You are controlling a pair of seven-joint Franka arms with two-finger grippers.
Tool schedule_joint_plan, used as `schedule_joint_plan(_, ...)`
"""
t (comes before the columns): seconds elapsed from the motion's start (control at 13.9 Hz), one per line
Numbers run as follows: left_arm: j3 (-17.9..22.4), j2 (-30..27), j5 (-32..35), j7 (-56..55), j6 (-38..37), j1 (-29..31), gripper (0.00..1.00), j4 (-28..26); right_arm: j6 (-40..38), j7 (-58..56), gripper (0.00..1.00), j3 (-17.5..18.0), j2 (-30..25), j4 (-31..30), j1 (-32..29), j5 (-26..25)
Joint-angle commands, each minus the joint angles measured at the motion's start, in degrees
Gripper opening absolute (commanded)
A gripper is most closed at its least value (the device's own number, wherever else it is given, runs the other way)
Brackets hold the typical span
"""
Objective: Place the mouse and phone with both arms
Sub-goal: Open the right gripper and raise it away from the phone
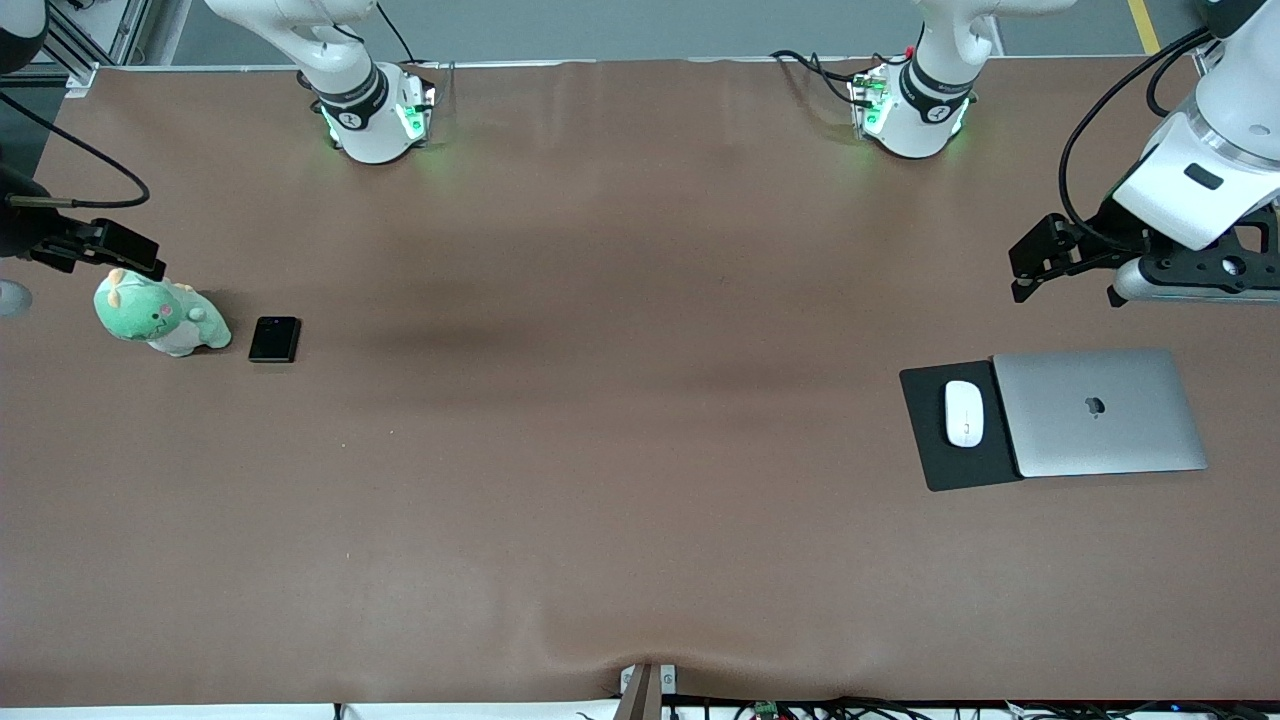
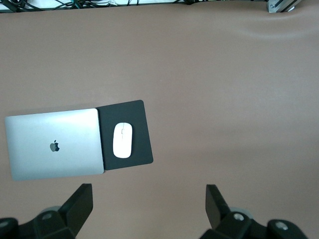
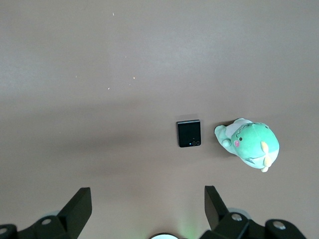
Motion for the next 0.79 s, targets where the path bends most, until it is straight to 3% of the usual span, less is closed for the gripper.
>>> schedule_joint_plan(0.0, 0.13, 0.79, -0.56, -1.02, -0.85, 0.04, 1.00, 1.67, 0.19, 0.47, 1.00, -0.55, -1.87, -1.84, 0.40, -0.17)
schedule_joint_plan(0.22, 0.13, 0.79, -0.65, -1.37, -0.85, 0.13, 1.00, 1.58, 0.36, 0.56, 1.00, -0.81, -1.87, -1.67, 0.23, 2.73)
schedule_joint_plan(0.72, 0.13, 0.88, -0.65, -1.90, -0.85, 0.13, 1.00, 1.58, 2.12, 0.47, 1.00, -0.90, -1.69, -1.84, 0.14, 2.73)
